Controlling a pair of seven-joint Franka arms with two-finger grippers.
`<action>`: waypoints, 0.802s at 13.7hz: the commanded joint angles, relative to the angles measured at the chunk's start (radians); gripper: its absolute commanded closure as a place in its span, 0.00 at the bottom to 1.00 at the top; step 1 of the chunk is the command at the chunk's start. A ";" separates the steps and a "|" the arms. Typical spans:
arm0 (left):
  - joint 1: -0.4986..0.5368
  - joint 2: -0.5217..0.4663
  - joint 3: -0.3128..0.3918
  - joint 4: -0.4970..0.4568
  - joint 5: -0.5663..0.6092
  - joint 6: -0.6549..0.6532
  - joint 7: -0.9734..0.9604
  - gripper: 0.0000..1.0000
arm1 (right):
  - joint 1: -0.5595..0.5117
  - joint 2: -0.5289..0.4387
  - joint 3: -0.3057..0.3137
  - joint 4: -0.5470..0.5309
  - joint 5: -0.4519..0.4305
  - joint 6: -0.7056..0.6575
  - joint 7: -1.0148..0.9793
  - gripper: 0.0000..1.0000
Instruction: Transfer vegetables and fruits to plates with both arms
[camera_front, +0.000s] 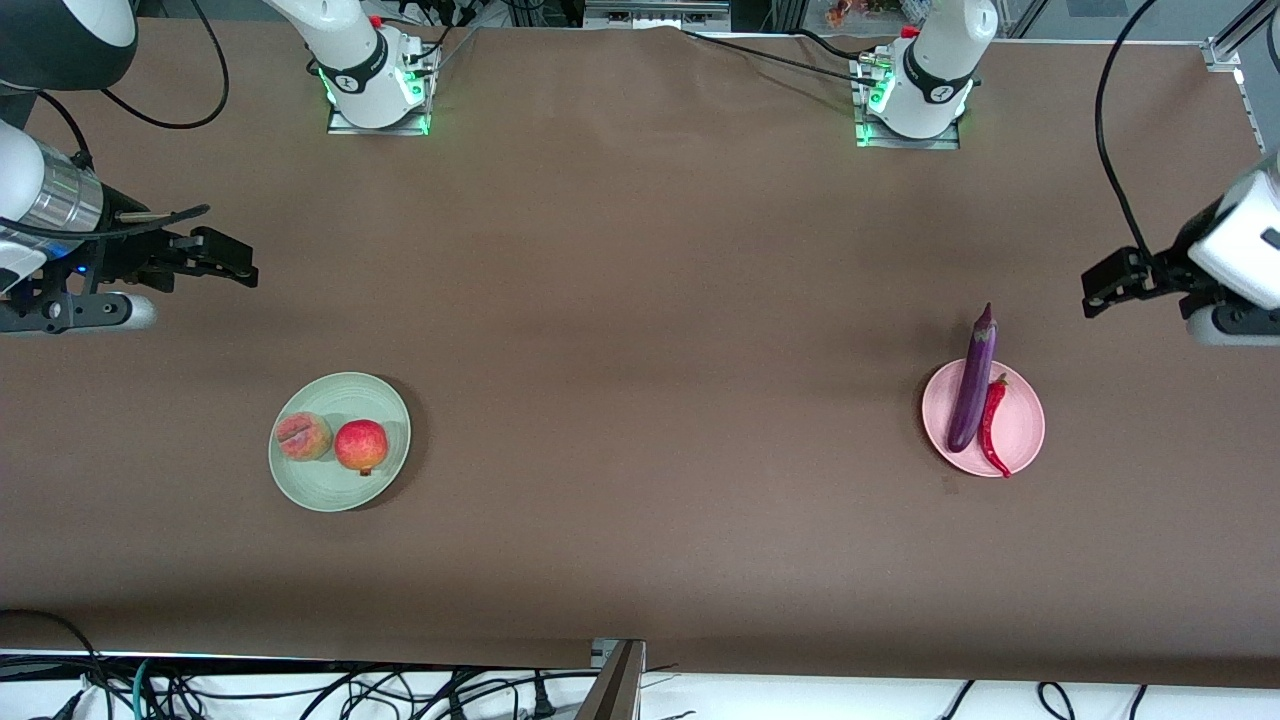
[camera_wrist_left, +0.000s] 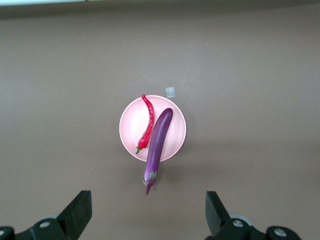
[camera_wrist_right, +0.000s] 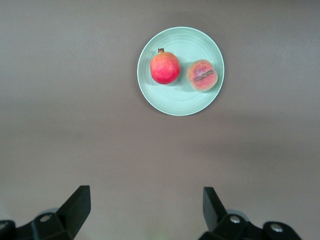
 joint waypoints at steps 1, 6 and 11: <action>-0.055 -0.247 0.064 -0.329 -0.029 0.148 0.019 0.00 | -0.005 0.003 0.005 0.018 -0.013 -0.012 -0.009 0.01; -0.062 -0.164 0.075 -0.211 -0.111 -0.023 0.034 0.00 | -0.008 0.003 0.002 0.018 -0.018 -0.012 -0.049 0.01; -0.182 -0.115 0.181 -0.149 -0.055 -0.028 0.048 0.00 | -0.006 -0.001 0.010 0.018 -0.062 -0.015 -0.052 0.01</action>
